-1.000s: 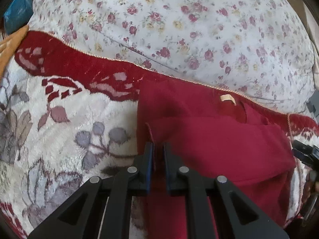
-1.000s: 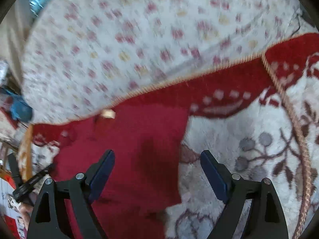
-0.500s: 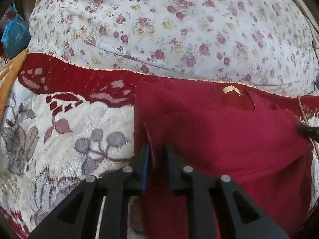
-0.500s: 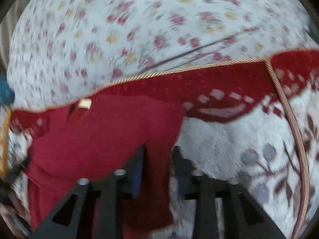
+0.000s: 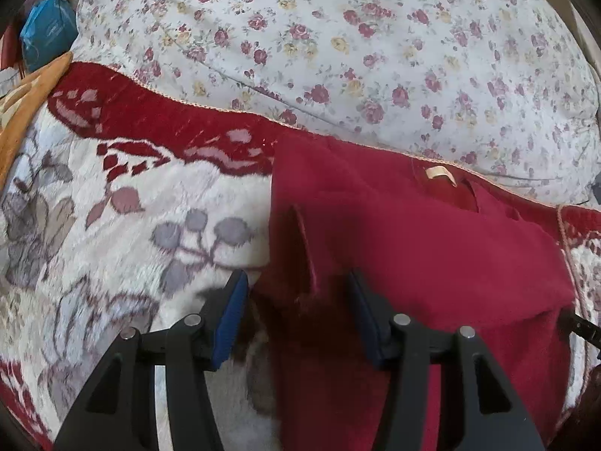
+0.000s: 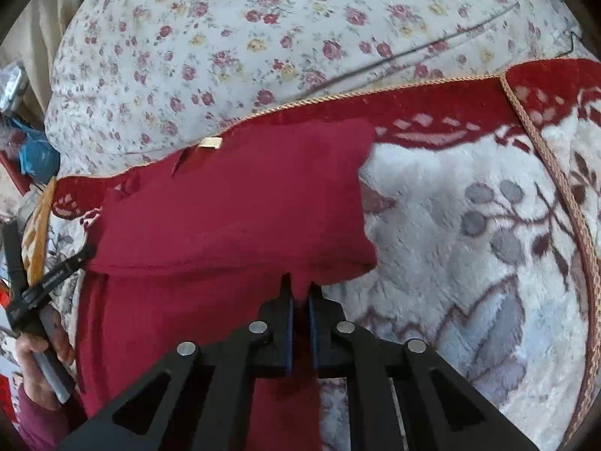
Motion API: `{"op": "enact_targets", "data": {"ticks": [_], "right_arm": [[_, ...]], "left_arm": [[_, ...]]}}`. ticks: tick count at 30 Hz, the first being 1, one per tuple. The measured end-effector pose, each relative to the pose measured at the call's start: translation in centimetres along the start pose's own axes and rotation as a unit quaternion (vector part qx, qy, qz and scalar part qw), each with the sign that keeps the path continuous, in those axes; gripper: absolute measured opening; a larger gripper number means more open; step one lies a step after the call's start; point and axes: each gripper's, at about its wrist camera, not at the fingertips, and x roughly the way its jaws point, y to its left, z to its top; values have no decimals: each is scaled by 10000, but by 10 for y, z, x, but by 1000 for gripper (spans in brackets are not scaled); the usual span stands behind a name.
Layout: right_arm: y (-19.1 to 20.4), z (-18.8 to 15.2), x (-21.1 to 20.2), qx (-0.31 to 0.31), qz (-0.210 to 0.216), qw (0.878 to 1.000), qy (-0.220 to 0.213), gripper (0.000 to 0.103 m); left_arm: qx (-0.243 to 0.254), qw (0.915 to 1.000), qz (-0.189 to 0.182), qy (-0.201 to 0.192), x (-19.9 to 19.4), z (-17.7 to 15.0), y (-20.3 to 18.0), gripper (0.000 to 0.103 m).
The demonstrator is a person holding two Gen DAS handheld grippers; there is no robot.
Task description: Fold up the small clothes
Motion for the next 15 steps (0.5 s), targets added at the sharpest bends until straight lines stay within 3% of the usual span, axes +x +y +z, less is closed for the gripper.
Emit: {"op": "enact_targets", "data": {"ticks": [2, 4, 9, 11, 13, 15], "right_arm": [[-2, -7, -14, -199, -323, 9992, -126, 7], [-9, -11, -12, -98, -397, 9992, -8, 7], [0, -15, -19, -198, -621, 9978, 74, 8], [-2, -14, -36, -28, -755, 9971, -53, 16], [0, -9, -46, 33, -692, 9972, -289, 33], [8, -1, -47, -20, -521, 9978, -405, 37]], "left_arm": [[41, 10000, 12, -57, -11, -2, 3, 59], [3, 9998, 146, -145, -21, -4, 7, 59], [-115, 9997, 46, -210, -37, -13, 8, 59], [-47, 9996, 103, -275, -40, -14, 4, 62], [-19, 9994, 97, -340, -39, -12, -1, 62], [-35, 9994, 67, -340, -36, -9, -5, 63]]}}
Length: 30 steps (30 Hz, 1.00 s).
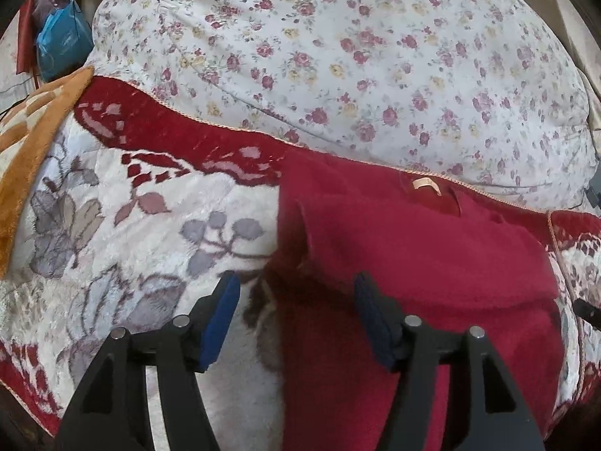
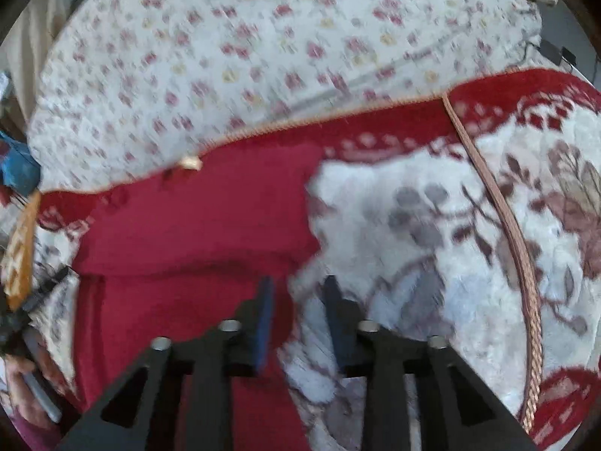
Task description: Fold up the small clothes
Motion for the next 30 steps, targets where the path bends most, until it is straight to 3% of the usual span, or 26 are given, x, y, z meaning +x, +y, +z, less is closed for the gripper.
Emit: {"op": "enact_targets", "data": {"ticks": [3, 8, 10, 14, 18, 25, 30], "right_arm": [[19, 11, 18, -177, 129, 9998, -6, 37], [24, 18, 72, -363, -305, 9982, 354, 37], [23, 17, 78, -420, -310, 9981, 314, 37], [28, 16, 64, -568, -368, 9971, 359, 38], [26, 5, 34, -531, -201, 9980, 294, 59], [10, -33, 15, -397, -26, 9980, 500, 65], [7, -51, 20, -298, 225, 9973, 631, 63]], "left_arm": [[17, 10000, -21, -4, 8, 2, -7, 68], [13, 9995, 124, 298, 33, -2, -4, 75], [-87, 9994, 93, 316, 37, -3, 2, 80], [-114, 9994, 87, 322, 38, -2, 5, 81], [0, 9996, 136, 240, 23, -6, 3, 81], [128, 9998, 161, 24, -14, -15, -4, 81], [215, 9997, 131, -44, -37, -31, -10, 81]]}}
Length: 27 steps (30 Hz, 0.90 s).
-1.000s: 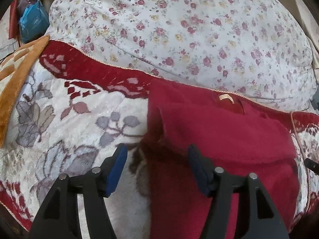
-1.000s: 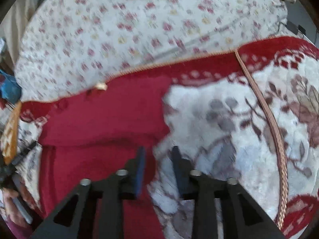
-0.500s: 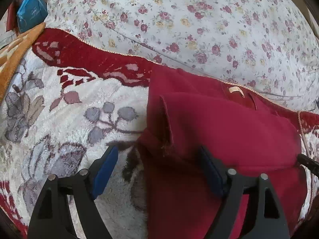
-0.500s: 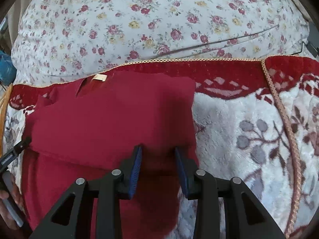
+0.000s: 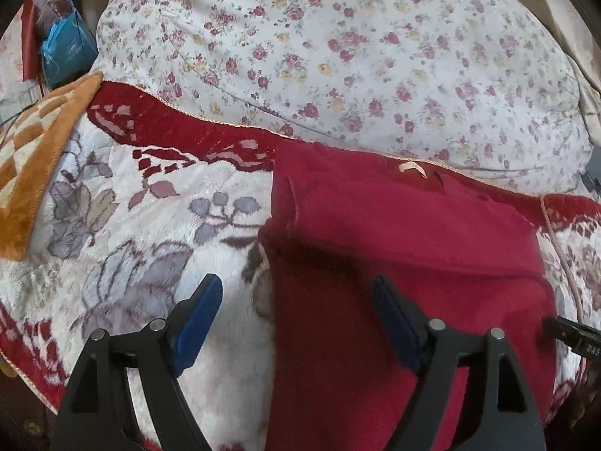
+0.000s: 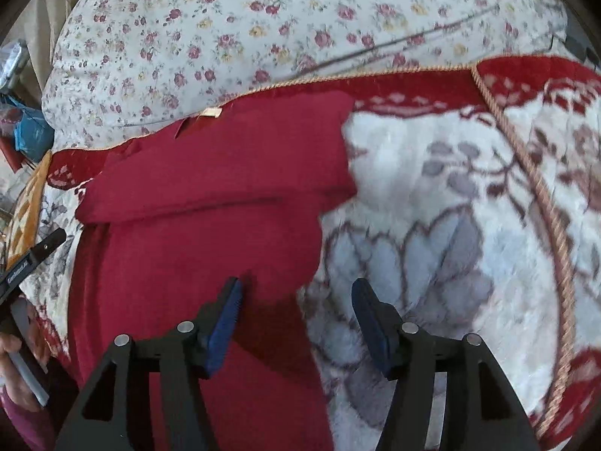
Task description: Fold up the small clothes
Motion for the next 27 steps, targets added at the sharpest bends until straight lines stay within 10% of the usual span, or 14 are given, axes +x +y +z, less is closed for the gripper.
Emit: {"op": "enact_targets", "data": {"ticks": [2, 6, 15, 19, 27], "right_arm": [[5, -3, 2, -239, -30, 9997, 42, 25], [5, -6, -13, -301, -247, 9991, -176, 11], [1, -22, -41, -131, 33, 9997, -190, 13], [5, -35, -59, -220, 293, 9993, -82, 47], [15, -62, -69, -687, 204, 9974, 97, 58]], "left_arm": [[79, 10000, 30, -29, -9, -7, -1, 81], [142, 9999, 31, -44, -26, -18, 1, 81], [339, 9994, 59, 76, -56, -58, 12, 81], [430, 9989, 142, 106, -64, -73, 13, 81], [343, 9992, 125, 157, -73, -90, 13, 81]]}}
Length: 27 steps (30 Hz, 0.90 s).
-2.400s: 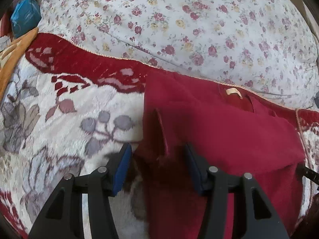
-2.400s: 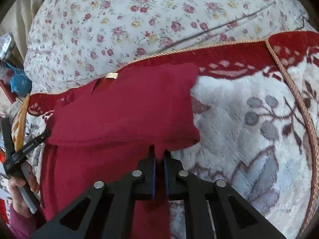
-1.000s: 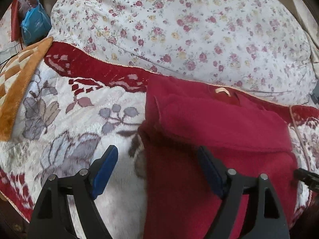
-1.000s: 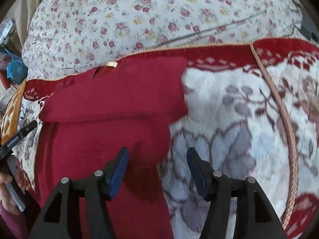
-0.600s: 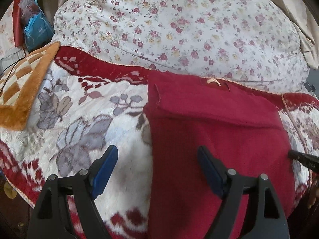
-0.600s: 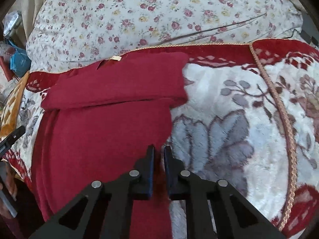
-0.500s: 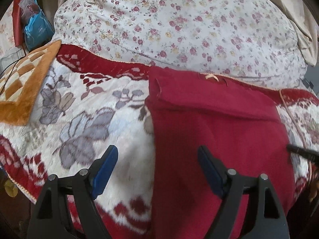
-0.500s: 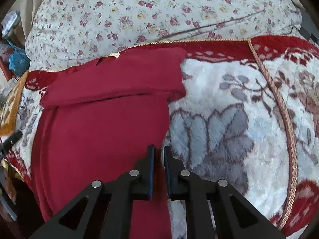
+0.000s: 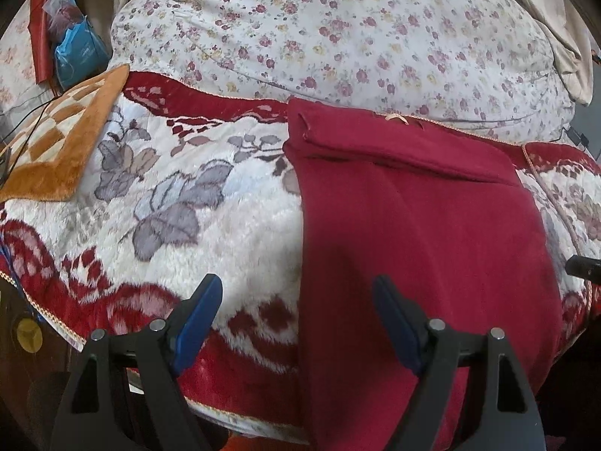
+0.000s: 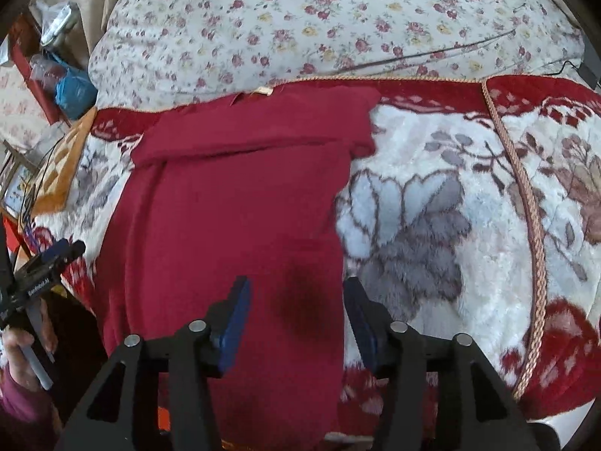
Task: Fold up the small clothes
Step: 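Move both open tools along the sweatshirt strip toward its hem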
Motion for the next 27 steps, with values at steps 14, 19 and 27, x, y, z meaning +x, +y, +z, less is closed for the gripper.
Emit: {"op": "enact_targets", "data": {"ticks": [14, 19, 27], "right_arm": [[-6, -26, 24, 172, -13, 9991, 397, 68], [-2, -29, 18, 103, 43, 9992, 377, 76], [-2, -44, 18, -38, 209, 9968, 772, 79]], "left_arm": [[70, 9999, -18, 147, 1, -14, -1, 81], [-55, 9989, -292, 376, -1, -26, 11, 81], [-167, 9947, -576, 836, 8, -53, 17, 81]]}}
